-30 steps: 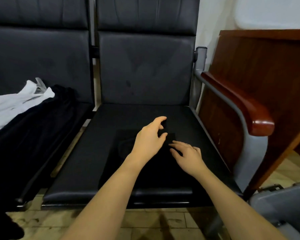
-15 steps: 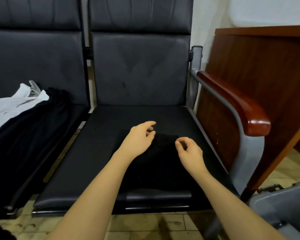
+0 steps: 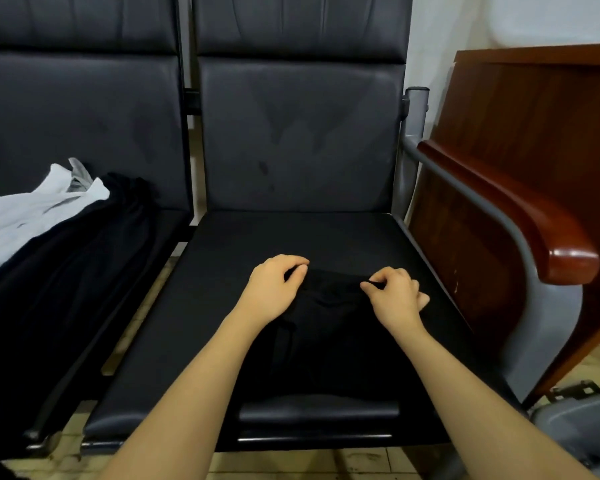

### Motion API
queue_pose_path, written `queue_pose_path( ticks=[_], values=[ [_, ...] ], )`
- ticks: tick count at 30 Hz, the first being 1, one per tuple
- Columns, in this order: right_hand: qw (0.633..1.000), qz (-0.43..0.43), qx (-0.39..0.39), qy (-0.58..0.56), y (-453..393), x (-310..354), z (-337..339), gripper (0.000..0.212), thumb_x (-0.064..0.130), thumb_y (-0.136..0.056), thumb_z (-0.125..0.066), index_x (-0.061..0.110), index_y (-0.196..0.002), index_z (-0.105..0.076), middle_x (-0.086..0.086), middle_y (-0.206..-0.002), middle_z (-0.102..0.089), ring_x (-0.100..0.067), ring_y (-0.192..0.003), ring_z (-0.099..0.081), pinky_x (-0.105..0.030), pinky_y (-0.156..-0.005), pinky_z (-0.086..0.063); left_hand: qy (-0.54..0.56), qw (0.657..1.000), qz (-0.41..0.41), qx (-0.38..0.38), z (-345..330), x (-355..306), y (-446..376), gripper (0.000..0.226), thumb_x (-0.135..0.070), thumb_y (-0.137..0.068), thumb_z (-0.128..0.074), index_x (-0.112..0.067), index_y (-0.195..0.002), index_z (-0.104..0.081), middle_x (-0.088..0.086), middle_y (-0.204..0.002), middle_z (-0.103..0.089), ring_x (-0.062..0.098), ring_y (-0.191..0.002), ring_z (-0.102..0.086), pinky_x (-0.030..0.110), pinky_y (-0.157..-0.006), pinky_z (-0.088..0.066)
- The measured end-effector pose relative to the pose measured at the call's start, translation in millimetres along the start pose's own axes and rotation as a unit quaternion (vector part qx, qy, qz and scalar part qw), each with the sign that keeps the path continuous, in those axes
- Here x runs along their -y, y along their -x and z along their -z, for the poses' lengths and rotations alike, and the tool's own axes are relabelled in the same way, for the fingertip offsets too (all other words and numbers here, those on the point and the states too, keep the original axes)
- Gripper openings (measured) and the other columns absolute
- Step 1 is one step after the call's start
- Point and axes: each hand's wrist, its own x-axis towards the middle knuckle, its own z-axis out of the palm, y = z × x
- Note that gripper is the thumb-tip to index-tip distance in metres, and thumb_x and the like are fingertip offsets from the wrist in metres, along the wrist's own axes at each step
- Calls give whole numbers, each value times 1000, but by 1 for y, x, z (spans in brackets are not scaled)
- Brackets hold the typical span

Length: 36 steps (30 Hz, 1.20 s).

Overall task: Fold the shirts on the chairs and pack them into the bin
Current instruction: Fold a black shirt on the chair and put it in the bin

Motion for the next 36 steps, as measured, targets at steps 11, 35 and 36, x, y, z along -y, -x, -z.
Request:
queue_pose_path(
  ticks=[11, 35, 36],
  values=[
    [996, -18, -85, 34, -21, -7, -4, 2, 22, -92, -59, 22, -92, -57, -1, -101, -58, -22, -105, -49, -36, -92, -25, -182, 972, -19, 146, -19, 14, 7, 49, -51, -100, -16, -38, -145, -31, -17, -156, -18, 5, -145, 2, 27, -116, 5],
    [963, 236, 125, 45, 20, 40, 1, 38, 45, -97, -44, 32, -132, -52, 14, -138, -50, -6, -131, -39, -30, -105, -12, -116, 987, -7, 111, 21, 12, 40, 47, -35, -102, -32, -19, -146, -33, -2, -151, -34, 11, -141, -25, 25, -115, -17],
    [960, 238, 137, 47, 27, 47, -2, 41, 47, -96, -46, 31, -133, -52, 13, -138, -51, -7, -131, -39, -30, -107, -12, -156, 980, -15, 122, 25, 14, 42, 47, -36, -102, -32, -20, -145, -34, -1, -152, -33, 11, -141, -25, 26, -114, -16]
  ],
)
